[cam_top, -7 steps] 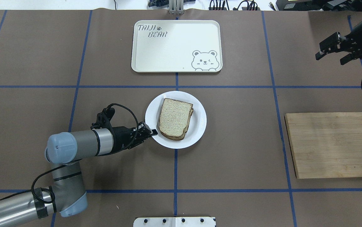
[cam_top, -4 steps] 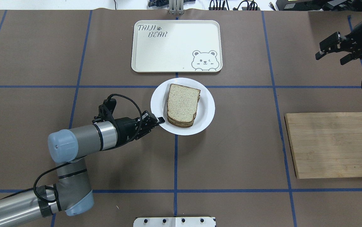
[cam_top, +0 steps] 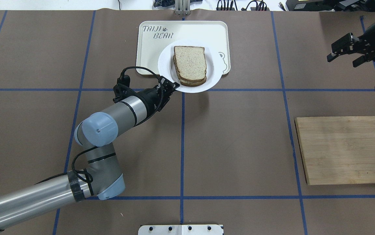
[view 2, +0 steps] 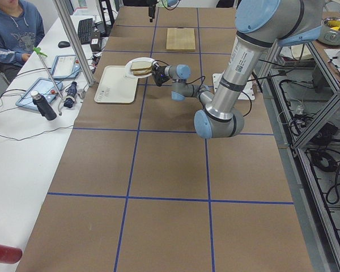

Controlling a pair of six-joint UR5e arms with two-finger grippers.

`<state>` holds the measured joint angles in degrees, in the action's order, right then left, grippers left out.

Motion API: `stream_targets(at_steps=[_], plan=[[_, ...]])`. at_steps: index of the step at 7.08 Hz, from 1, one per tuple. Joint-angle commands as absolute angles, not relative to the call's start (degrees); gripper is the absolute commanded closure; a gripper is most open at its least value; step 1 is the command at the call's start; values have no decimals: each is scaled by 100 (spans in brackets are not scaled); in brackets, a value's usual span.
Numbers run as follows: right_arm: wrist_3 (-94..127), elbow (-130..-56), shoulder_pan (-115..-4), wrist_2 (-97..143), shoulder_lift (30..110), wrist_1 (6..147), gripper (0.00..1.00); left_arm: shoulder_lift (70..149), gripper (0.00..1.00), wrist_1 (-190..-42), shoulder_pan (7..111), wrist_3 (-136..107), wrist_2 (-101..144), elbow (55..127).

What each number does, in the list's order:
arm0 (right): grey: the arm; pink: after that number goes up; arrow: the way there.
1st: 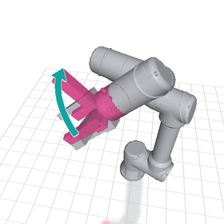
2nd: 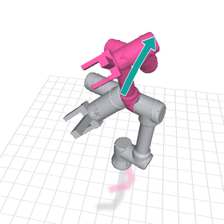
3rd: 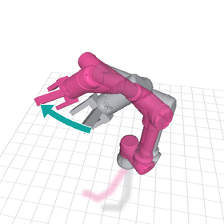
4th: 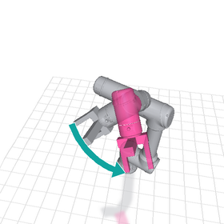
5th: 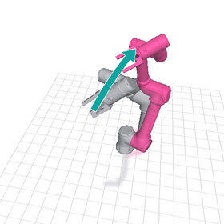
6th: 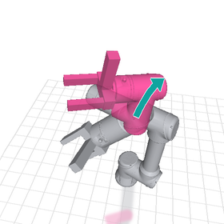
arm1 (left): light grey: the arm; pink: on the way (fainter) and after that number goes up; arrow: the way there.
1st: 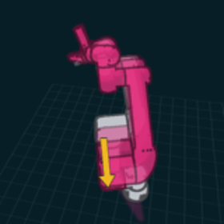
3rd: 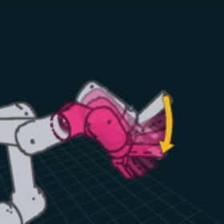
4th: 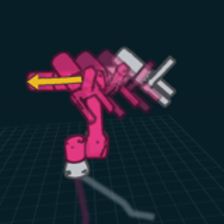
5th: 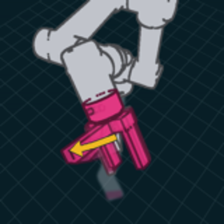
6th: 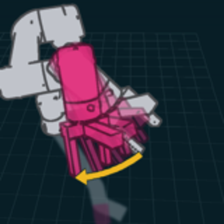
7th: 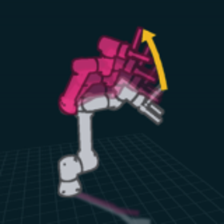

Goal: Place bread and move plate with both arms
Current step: 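Slide the plate with the left gripper onto the cream bear tray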

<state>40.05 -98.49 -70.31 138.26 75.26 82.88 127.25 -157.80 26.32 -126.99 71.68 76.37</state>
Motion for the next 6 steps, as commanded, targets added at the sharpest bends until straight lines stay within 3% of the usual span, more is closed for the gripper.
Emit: stream_targets(at_steps=[1,3,6], plan=[[4017,-9896,-7031,13816,7541,8288,0,13556,100,-15127,2786,-13392,6384,6512],[4017,-9896,-7022,13816,7524,8288,0,14261,100,-15117,2987,-13815,6267,5341],[4017,-9896,-7014,13816,7497,8288,0,14370,100,-15126,3243,-14159,6346,4896]])
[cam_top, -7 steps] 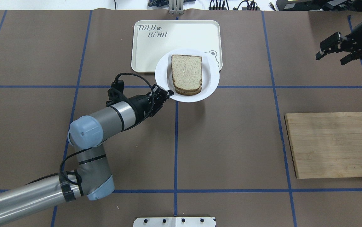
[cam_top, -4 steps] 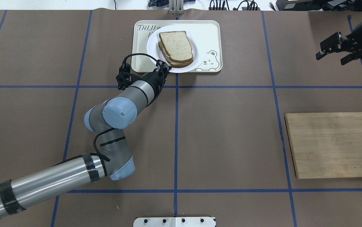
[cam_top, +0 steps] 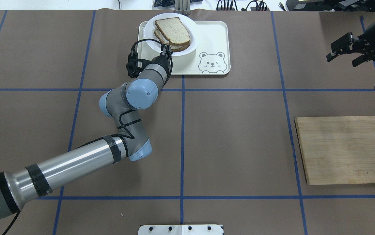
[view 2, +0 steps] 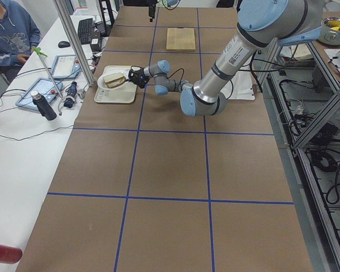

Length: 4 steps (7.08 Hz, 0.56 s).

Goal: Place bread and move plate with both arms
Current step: 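Slide the plate with the left gripper onto the cream bear tray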

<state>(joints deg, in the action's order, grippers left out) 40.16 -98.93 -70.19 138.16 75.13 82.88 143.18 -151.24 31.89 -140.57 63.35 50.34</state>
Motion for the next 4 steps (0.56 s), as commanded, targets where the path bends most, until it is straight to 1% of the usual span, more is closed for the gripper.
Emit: stream_targets(at_steps=[1,2,3,4], plan=[[4008,-9888,-7005,13816,7488,8288,0,14370,100,-15126,3234,-14333,6346,4861],[4008,-9888,-7005,13825,7480,8288,0,14379,100,-15135,3243,-14344,6372,4843],[4008,-9879,-7005,13825,7479,8288,0,14370,88,-15135,3243,-14344,6398,4817],[4017,-9888,-7005,13825,7479,8288,0,14370,52,-15143,3252,-14335,6485,4825]])
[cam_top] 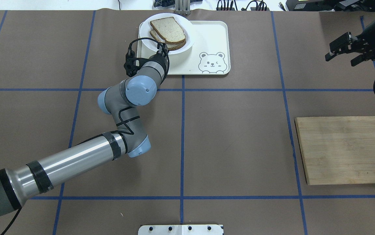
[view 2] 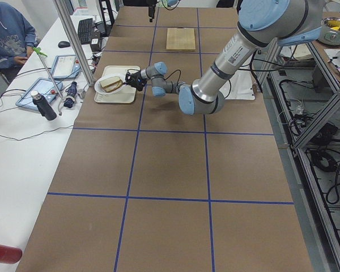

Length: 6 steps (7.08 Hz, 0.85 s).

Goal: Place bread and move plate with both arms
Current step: 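Open the left gripper and release the plate on the tray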

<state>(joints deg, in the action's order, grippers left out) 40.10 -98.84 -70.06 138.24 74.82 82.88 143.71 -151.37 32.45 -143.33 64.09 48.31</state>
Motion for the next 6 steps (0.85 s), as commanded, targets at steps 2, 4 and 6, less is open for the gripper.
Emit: stream_targets(at_steps=[2,4,6], plan=[[4017,-9853,-6970,13825,7453,8288,0,14309,28,-15126,3348,-14239,6863,5069],[4017,-9879,-6970,13834,7453,8288,0,13496,28,-15108,3375,-13651,7285,6356],[4008,-9975,-6970,13843,7445,8305,0,12992,28,-14838,3497,-13440,7985,7203]])
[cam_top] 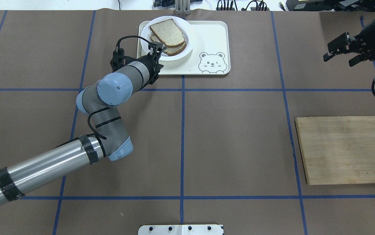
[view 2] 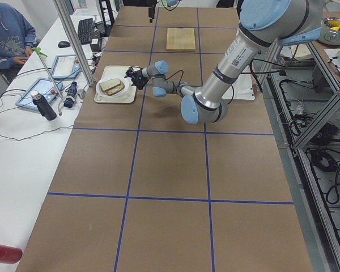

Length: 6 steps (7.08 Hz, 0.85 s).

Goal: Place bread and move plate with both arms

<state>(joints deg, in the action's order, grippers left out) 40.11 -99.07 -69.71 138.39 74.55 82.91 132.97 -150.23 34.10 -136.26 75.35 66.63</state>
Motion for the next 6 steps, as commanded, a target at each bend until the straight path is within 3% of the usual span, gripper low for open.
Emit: stream_targets(at_steps=[1,3,6], plan=[[3999,-10019,-7083,13817,7462,8314,0,12694,28,-14758,3611,-12838,8181,7633],[3929,-10028,-7250,13755,7523,8323,0,12165,3,-13850,3865,-10692,8418,8076],[3929,-10055,-7365,13746,7585,8323,0,11018,3,-13649,4621,-7834,9069,8497]])
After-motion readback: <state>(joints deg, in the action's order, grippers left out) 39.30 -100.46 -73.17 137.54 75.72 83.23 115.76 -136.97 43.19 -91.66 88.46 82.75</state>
